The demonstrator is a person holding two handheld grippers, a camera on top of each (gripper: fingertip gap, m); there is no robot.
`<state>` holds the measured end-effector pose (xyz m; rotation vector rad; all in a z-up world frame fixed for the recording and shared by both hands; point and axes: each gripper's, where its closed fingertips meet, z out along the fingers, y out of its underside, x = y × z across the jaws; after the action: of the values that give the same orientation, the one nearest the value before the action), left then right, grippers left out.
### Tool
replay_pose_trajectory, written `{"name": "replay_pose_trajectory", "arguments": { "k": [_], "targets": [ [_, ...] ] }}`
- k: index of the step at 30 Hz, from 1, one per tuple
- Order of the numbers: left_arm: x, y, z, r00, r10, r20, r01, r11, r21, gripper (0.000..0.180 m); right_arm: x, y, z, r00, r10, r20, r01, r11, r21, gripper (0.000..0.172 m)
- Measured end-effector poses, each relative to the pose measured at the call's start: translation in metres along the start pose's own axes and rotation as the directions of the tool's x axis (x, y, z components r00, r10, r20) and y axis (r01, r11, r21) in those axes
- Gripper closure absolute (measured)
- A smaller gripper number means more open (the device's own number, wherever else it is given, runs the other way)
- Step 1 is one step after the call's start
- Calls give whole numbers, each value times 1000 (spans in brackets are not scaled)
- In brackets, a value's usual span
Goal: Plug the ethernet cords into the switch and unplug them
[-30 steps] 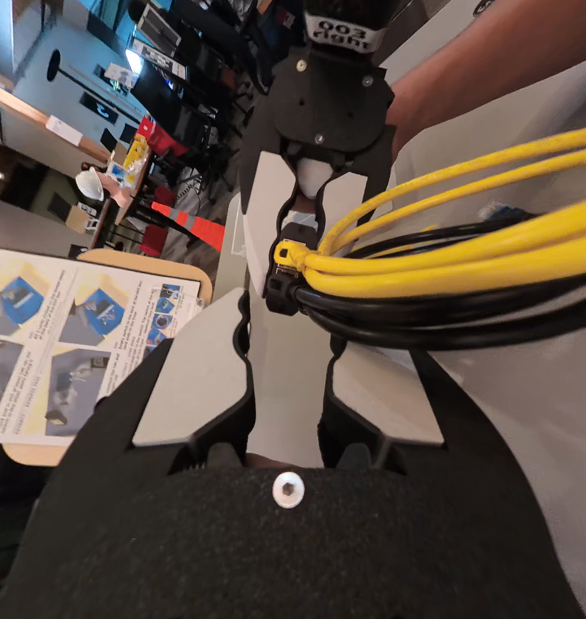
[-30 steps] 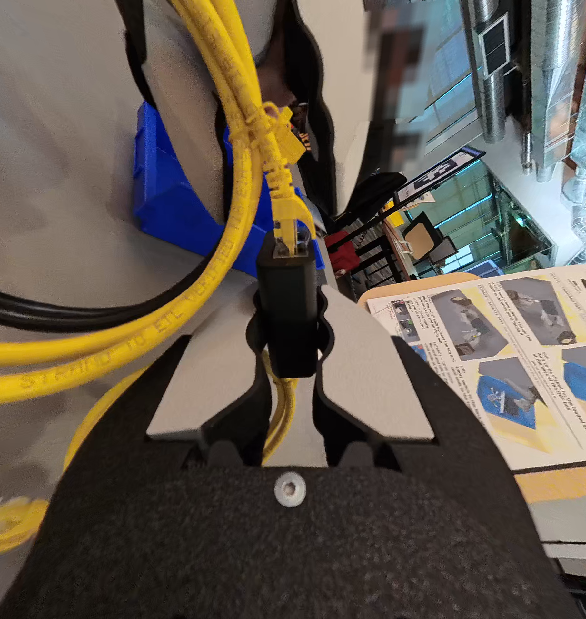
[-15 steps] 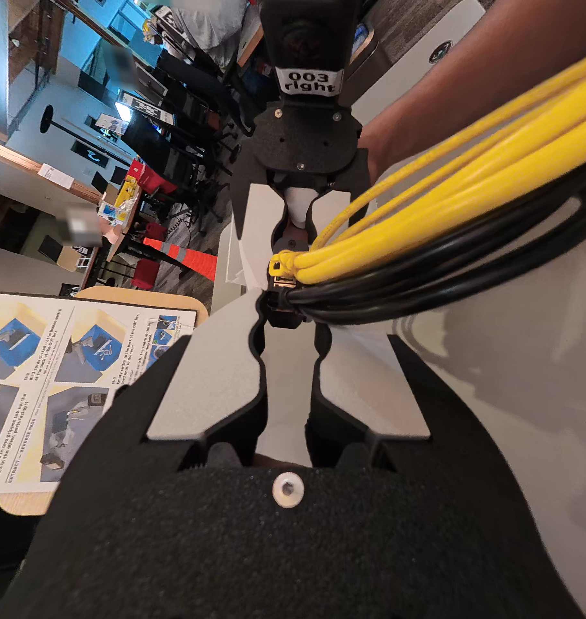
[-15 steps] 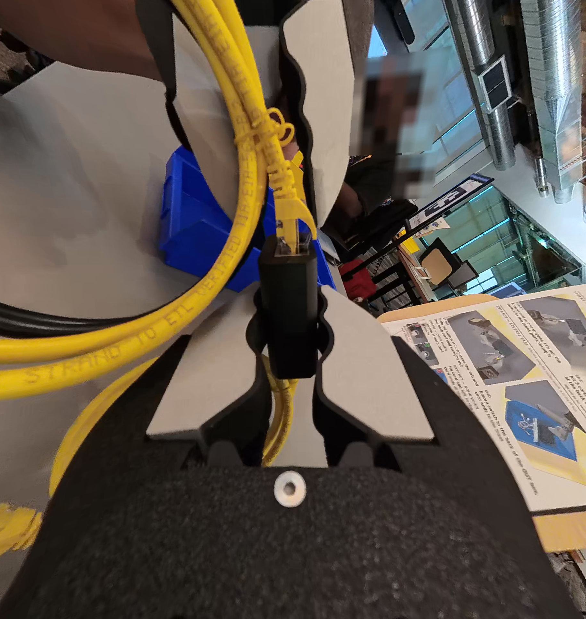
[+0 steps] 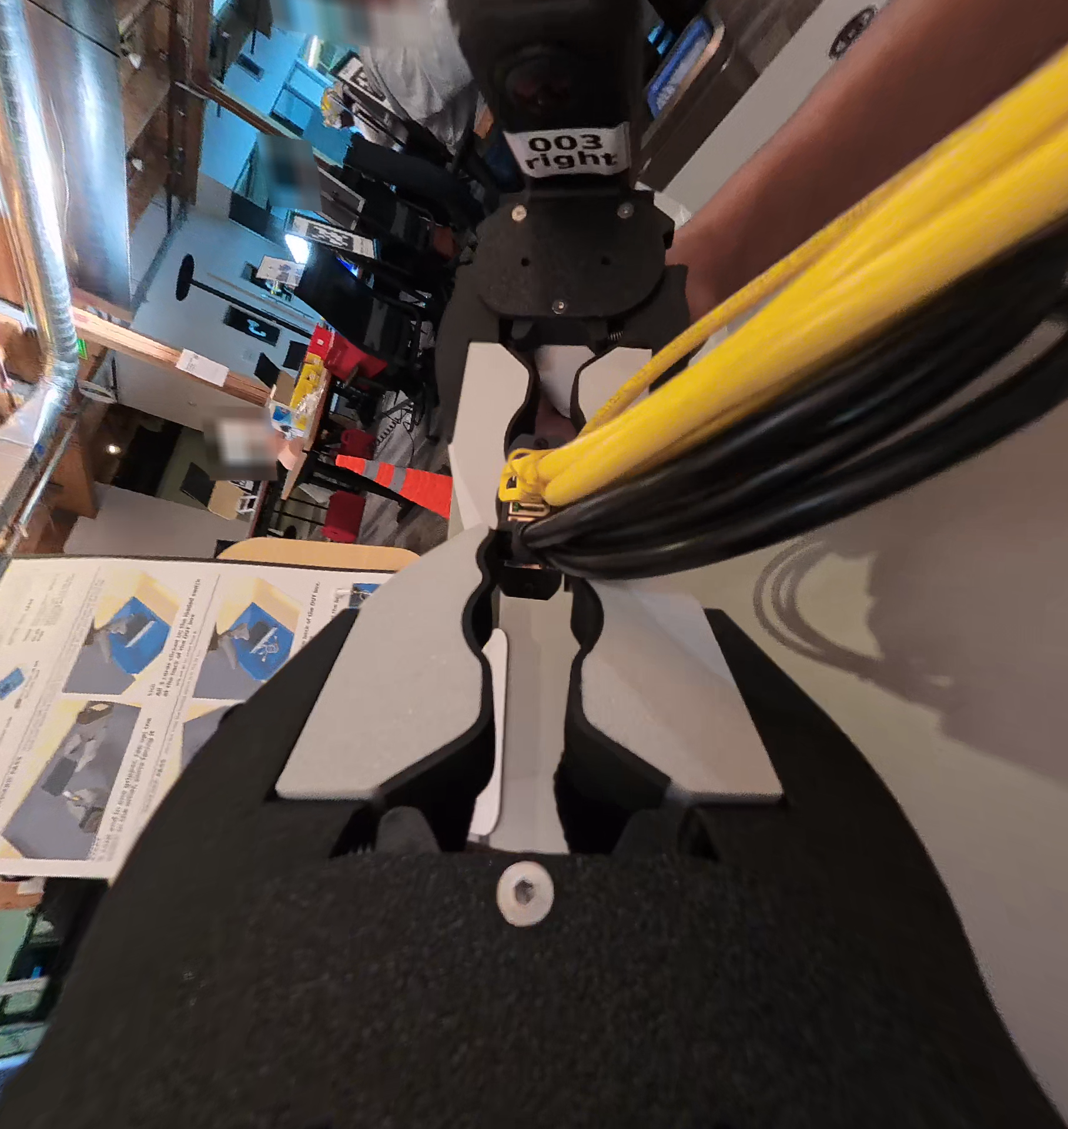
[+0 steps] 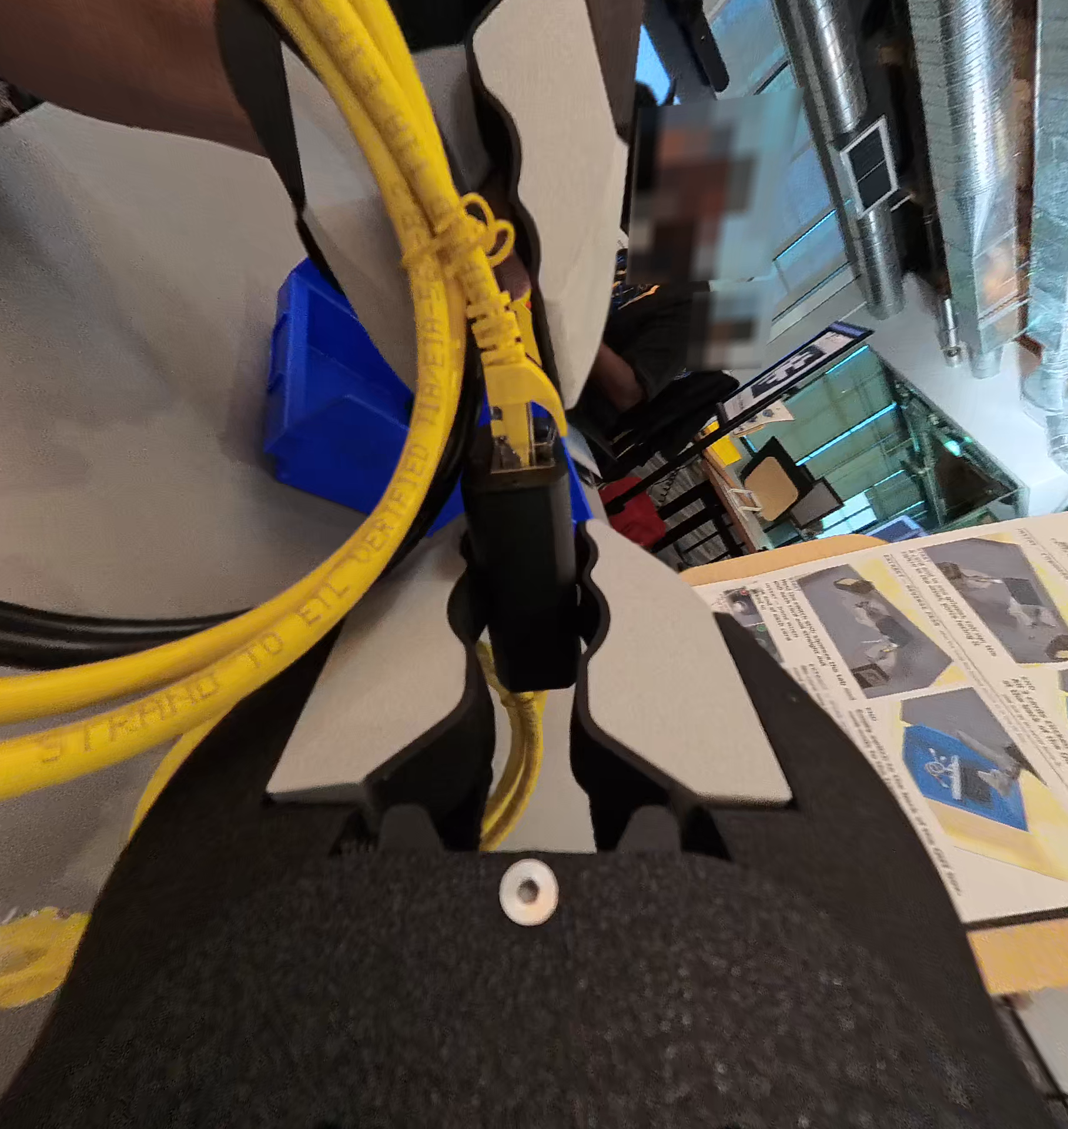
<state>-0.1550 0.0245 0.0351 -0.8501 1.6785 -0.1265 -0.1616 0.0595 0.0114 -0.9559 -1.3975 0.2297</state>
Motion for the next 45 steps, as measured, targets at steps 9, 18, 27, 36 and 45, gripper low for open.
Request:
{"name": "replay_pose_trajectory", "arguments": {
  "k": [9,18,27,36,45],
  "targets": [
    [8,-8,-6,999,-39,-32,41,998,37,157,-7,-8,-7,999,-17,49,15,1000,27,146],
    [2,-29,-18,988,-112,-104,125,983,133,163,-17,-40,-9,970,155,187,-195,956,219,146],
    [6,-34,-17,969,-207,-132,236,937,259,167,-27,-38,-2,955,184,234,-236,947,218,146],
    [5,-25,-12,935,-312,-167,348,900,264,165,-27,-27,1,947,211,243,-258,950,179,146],
    [10,-21,-10,955,-236,-181,277,927,253,167,-30,-22,0,946,200,253,-241,960,140,145]
  ]
}}
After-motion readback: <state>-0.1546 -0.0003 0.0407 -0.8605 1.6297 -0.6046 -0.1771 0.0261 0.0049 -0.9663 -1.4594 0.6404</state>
